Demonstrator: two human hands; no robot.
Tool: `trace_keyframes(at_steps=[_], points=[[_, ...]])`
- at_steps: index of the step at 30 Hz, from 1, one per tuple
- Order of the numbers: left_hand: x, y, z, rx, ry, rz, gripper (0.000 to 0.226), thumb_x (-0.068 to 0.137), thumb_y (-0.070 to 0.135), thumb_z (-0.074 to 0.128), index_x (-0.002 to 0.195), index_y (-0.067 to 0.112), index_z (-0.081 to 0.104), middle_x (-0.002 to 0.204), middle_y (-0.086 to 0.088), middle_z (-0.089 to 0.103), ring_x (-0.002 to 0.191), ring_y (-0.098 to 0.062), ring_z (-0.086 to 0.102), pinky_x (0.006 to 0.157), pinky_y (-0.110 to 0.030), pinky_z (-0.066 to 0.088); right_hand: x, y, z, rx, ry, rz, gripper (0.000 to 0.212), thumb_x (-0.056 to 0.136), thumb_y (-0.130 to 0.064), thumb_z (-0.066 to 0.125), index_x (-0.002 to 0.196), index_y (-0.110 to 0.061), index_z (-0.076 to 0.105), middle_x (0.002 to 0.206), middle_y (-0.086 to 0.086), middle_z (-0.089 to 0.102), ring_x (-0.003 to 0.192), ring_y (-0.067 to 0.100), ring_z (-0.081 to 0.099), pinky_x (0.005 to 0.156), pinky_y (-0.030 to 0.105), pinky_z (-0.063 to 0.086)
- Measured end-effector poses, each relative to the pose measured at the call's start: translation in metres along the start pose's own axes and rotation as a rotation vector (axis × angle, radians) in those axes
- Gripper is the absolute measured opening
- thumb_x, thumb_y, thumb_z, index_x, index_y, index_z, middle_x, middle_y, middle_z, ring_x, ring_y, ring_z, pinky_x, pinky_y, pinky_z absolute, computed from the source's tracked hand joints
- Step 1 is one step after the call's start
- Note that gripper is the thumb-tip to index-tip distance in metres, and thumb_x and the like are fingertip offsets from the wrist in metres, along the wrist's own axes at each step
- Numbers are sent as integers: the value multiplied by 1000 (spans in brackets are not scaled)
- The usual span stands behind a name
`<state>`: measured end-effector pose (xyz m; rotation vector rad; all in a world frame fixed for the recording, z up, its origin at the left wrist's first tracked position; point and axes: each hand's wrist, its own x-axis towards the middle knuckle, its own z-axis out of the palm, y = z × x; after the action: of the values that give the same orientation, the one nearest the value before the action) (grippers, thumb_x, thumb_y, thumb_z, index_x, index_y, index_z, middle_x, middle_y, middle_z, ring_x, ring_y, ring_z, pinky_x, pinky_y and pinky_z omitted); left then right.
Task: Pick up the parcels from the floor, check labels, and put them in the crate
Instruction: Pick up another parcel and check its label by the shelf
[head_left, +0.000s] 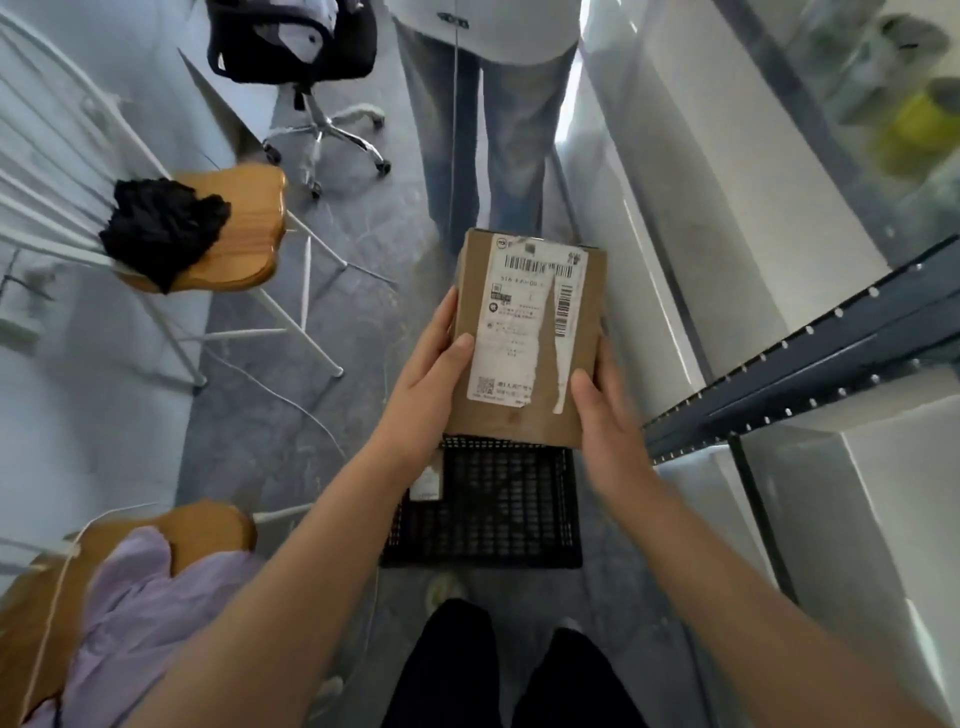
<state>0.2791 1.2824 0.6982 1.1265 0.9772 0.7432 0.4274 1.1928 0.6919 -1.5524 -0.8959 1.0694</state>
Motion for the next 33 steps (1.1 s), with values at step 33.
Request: trace_keyframes(at_steps=[33], points=[[177, -668, -88, 476, 294, -504, 60, 95, 32, 48, 149, 21, 23, 150, -4, 36, 137, -20, 36, 114, -43, 32, 164, 695, 104, -43, -235, 589, 60, 99, -26, 41, 150, -34, 10, 152, -6, 33, 134, 10, 38, 113, 41, 33]])
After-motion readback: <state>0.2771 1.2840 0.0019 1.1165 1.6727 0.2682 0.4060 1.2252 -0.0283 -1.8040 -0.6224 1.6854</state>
